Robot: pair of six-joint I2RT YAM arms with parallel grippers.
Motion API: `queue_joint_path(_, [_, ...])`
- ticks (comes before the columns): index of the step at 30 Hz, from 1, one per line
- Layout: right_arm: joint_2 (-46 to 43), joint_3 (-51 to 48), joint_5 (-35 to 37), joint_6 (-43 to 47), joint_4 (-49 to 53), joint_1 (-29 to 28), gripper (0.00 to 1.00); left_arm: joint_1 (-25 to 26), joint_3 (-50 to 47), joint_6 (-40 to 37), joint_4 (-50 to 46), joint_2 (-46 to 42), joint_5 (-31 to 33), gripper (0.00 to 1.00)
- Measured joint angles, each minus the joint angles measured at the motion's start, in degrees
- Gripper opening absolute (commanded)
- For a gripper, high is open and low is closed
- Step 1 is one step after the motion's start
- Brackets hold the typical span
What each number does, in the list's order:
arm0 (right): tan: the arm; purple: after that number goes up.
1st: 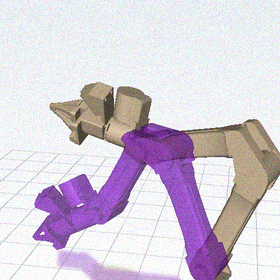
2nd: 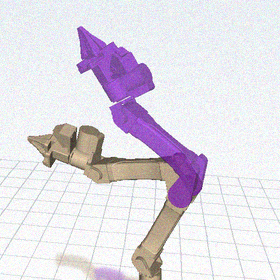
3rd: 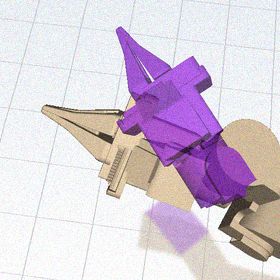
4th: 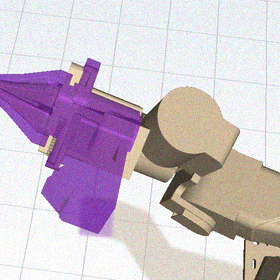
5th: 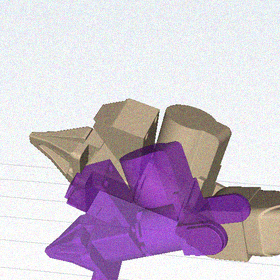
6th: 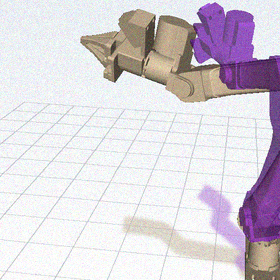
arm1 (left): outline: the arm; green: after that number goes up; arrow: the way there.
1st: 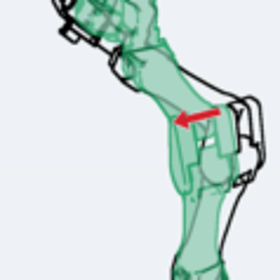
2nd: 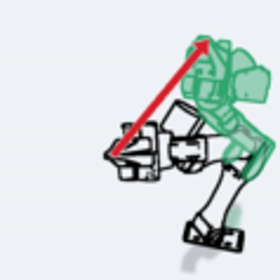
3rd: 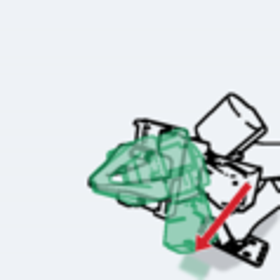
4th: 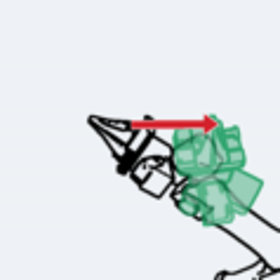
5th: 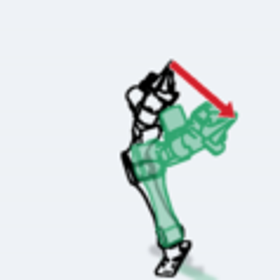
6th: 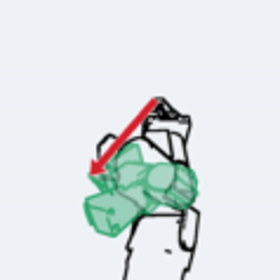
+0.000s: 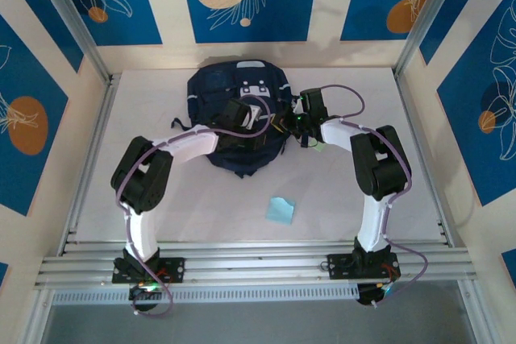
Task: Pack the student bag
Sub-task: Unzip the student bag at the top-center of the table.
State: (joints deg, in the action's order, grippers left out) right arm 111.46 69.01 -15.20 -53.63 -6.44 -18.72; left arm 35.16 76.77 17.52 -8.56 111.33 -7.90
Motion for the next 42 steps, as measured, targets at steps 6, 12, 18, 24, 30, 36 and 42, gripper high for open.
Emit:
queue_joint_path(6, [0.3, 0.0, 0.0, 0.0, -0.2, 0.0, 0.0, 0.0, 1.7, 0.0, 0.5, 1.7, -2.3, 0.33])
queue_joint_path(12, [0.5, 0.0, 0.0, -0.4, -0.9, 0.2, 0.0, 0.0, 4.3, -0.1, -0.5, 3.7, -2.0, 0.05])
queue_joint_path(18, [0.7, 0.0, 0.2, -0.4, -1.2, 0.2, 0.0, 0.1, 6.6, -1.6, -3.6, 4.7, -1.1, 0.0])
queue_joint_path(24, [0.8, 0.1, -0.9, -0.4, -0.5, 0.2, 0.0, 0.1, 4.2, -3.6, -6.4, 1.4, -0.9, 0.0])
queue_joint_path(30, [0.8, 0.4, -3.9, -0.1, 1.5, 0.0, 0.0, -3.2, -3.9, -4.7, -10.5, -7.7, 0.5, 0.0])
queue_joint_path(36, [0.8, 1.3, -4.0, 1.0, 3.1, 0.2, 0.0, -6.6, -6.1, -7.2, -16.3, -10.4, 0.5, 0.0])
queue_joint_path(42, [0.7, 2.1, -3.9, 3.8, 5.4, 0.9, 0.0, -9.4, -7.1, -8.9, -20.8, -12.3, 4.3, 0.0])
